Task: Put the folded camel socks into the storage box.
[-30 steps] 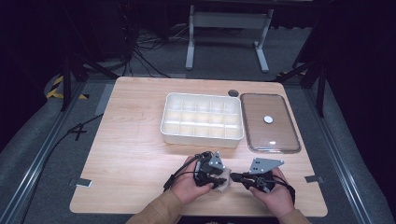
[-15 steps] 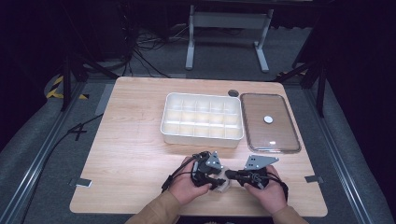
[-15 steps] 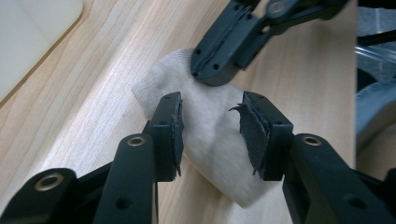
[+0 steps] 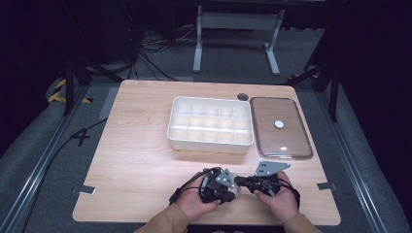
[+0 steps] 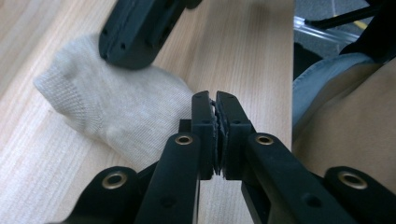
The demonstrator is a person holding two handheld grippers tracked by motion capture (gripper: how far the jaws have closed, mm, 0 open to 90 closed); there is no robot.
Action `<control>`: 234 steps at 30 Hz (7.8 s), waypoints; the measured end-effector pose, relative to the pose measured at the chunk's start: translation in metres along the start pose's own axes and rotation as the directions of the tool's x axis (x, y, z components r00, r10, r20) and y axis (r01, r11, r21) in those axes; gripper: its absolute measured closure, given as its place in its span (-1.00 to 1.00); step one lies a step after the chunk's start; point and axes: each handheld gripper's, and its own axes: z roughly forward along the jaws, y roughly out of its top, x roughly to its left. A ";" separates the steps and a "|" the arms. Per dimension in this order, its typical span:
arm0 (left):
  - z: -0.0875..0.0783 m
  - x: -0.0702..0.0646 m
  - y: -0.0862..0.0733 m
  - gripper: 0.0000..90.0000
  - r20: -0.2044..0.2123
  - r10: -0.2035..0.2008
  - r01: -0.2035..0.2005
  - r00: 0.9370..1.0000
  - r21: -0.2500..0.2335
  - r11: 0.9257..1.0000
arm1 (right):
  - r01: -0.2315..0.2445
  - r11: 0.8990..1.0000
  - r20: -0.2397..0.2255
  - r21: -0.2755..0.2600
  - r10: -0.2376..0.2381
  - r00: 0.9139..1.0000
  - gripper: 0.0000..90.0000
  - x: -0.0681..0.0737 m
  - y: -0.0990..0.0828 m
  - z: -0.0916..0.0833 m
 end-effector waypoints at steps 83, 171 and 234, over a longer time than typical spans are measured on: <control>-0.008 0.015 -0.003 0.69 -0.200 -0.065 0.068 0.978 0.011 0.998 | -0.014 0.998 -0.026 0.060 0.016 1.000 0.88 0.003 0.000 0.014; -0.022 0.014 -0.029 0.47 -0.218 -0.176 0.173 0.960 -0.029 0.984 | -0.341 0.936 -0.007 0.093 0.343 0.939 0.70 -0.006 0.014 0.034; -0.085 0.042 -0.060 0.25 -0.261 -0.305 0.274 0.916 -0.150 0.950 | -0.038 0.998 0.191 -0.042 0.046 0.981 0.70 -0.055 0.095 -0.042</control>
